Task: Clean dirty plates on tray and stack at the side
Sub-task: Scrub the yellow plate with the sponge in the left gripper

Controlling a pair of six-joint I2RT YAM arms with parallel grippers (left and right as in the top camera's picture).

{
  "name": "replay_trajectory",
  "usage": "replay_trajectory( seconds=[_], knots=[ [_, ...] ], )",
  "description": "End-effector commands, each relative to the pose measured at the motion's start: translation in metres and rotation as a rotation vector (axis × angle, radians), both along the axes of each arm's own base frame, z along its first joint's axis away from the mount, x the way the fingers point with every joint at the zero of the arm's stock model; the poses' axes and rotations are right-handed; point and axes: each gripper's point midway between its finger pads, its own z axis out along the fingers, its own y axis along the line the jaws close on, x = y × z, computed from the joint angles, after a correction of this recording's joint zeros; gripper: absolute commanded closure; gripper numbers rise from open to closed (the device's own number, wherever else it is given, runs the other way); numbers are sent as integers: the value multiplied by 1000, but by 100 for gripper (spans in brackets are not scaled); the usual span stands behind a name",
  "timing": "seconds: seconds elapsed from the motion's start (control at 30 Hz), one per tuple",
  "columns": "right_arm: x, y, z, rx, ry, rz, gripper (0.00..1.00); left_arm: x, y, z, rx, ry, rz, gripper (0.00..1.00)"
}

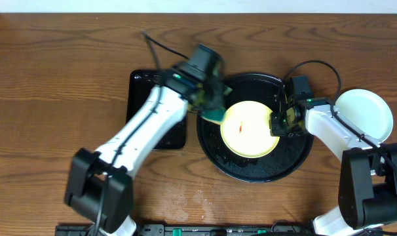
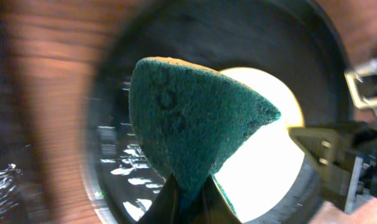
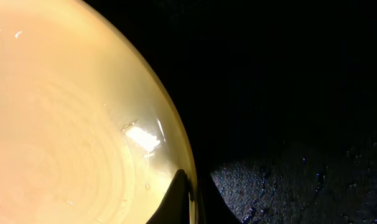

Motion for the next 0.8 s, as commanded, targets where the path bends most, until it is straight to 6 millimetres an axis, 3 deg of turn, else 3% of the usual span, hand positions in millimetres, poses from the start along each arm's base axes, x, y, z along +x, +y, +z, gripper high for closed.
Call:
replay_trajectory(
  seconds=[0.0, 0.2, 0.3, 0.4, 0.53, 0.6, 0.77],
  knots=[
    [-12, 3, -12, 16, 53, 3, 99, -15, -32, -22, -38, 77, 15, 93],
    [-12, 3, -12, 16, 53, 2, 99, -29, -85, -51, -77, 87, -20, 93],
    [-13, 3, -12, 16, 55, 3, 99, -36, -96, -73, -60, 115, -32, 92],
    [-14, 3, -13, 15, 59, 2, 99, -39, -93, -103, -16, 159, -25, 93],
    [-14, 3, -13, 14, 62, 3, 99, -38, -73, -138, 76, 197, -38, 93],
    [-16, 2, -13, 13, 69, 2, 99, -33, -44, -151, 189, 197, -10, 93],
    [-18, 2, -13, 11, 76, 3, 99, -14, 22, -147, 455, 130, 57, 93]
  ],
)
